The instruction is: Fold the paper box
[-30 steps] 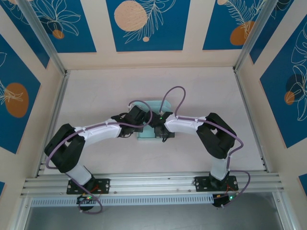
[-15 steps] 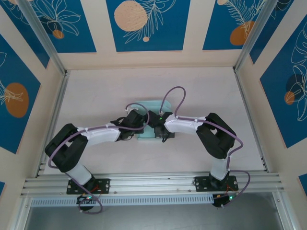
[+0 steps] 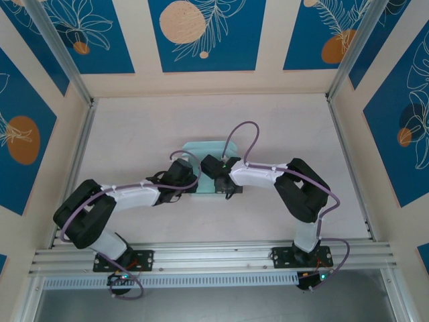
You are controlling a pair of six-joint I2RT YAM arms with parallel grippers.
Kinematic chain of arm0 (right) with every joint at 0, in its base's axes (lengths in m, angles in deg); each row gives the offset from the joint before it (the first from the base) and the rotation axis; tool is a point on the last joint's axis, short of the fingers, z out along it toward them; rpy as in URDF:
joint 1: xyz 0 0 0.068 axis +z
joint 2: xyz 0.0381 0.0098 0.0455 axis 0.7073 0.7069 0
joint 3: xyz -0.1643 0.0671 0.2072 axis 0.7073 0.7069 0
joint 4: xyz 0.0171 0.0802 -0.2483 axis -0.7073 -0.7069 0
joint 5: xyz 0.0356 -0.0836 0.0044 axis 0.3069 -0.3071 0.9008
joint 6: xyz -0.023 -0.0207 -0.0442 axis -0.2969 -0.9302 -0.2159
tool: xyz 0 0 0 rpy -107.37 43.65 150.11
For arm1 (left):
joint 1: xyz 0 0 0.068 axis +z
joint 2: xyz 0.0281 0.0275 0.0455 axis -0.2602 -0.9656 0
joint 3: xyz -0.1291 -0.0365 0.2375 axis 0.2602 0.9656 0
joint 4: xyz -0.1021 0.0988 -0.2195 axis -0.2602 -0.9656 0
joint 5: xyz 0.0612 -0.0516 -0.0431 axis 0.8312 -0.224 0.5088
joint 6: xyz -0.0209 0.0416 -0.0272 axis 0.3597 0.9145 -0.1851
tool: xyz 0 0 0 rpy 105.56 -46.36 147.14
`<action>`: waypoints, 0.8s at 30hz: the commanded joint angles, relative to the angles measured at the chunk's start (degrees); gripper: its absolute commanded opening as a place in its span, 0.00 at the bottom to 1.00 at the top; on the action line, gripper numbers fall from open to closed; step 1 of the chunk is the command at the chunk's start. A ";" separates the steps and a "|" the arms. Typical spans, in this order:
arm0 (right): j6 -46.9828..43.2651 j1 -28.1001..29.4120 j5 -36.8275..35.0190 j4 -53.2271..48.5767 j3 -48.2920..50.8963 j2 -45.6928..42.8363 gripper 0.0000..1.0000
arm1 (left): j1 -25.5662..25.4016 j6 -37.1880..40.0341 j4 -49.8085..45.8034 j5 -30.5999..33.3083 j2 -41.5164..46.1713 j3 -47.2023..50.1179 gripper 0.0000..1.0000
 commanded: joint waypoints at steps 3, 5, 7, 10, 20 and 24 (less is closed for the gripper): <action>0.96 0.91 3.82 -3.75 -0.10 0.50 0.00 | 0.17 -1.74 0.63 3.83 -1.64 1.29 0.07; 0.75 0.81 4.48 -3.29 0.07 -0.14 0.08 | 0.08 -1.46 0.24 4.88 -1.81 1.21 0.03; 0.15 0.68 5.24 -2.81 0.08 -0.99 0.17 | -0.02 -0.50 -0.39 5.38 -1.73 0.79 0.00; -0.58 0.32 5.98 -2.93 -0.89 -1.97 0.31 | -0.27 0.65 -2.20 6.40 -1.63 0.00 0.00; -1.84 -1.75 10.23 -0.98 -3.10 -5.74 0.48 | -1.20 3.49 -6.38 8.33 -0.43 -1.64 0.00; -1.89 -3.29 11.19 0.36 -2.45 -7.52 0.53 | -1.27 3.88 -8.60 9.04 0.02 -2.55 0.00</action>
